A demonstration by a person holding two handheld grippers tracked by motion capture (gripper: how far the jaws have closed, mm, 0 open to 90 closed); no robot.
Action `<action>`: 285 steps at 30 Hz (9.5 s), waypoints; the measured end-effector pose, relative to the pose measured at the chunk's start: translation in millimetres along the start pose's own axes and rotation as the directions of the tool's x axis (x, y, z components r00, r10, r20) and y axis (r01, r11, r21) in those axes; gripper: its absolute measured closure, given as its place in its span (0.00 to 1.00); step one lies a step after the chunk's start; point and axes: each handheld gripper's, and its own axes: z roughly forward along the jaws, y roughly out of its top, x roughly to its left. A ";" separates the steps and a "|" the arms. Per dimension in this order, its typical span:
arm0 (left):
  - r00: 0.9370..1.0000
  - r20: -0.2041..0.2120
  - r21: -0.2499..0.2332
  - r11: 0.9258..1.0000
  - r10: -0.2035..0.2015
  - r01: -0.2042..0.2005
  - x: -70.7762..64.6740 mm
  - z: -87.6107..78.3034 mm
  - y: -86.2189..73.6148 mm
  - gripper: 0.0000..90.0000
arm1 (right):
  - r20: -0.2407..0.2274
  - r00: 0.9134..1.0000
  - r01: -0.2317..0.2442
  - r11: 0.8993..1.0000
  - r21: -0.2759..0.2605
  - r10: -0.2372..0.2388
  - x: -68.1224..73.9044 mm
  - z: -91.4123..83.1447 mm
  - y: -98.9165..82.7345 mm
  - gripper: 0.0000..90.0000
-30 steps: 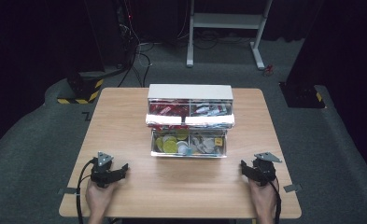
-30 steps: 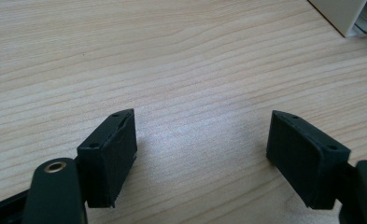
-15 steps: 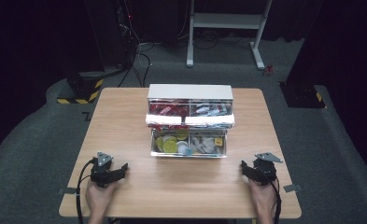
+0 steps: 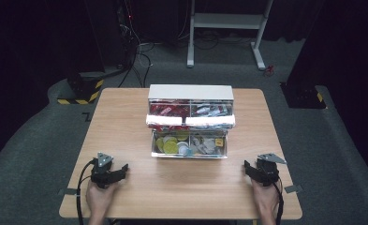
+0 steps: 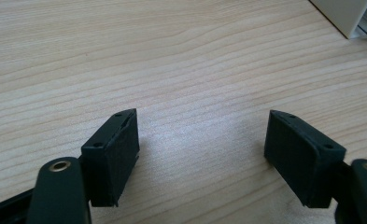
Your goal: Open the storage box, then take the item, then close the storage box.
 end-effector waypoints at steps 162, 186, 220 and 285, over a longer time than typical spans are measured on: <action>1.000 0.004 0.000 1.000 0.001 -0.001 -0.4 -0.1 -0.1 0.29 | -0.429 0.834 0.211 0.918 -0.337 -0.349 119.8 -110.4 189.9 0.55; 1.000 -0.017 0.006 1.000 -0.015 0.015 -3.9 0.6 1.1 0.28 | -0.398 0.857 0.195 0.921 -0.338 -0.328 117.4 -108.9 214.6 0.56; 0.971 0.225 -0.120 0.991 0.079 -0.053 -24.0 -38.4 50.0 0.42 | -0.382 0.867 0.207 0.929 -0.307 -0.320 116.8 -103.0 219.6 0.56; 0.902 0.374 -0.260 0.958 0.216 -0.122 -76.4 -83.1 193.0 0.69 | -0.382 0.867 0.230 0.937 -0.263 -0.320 115.3 -94.2 226.3 0.63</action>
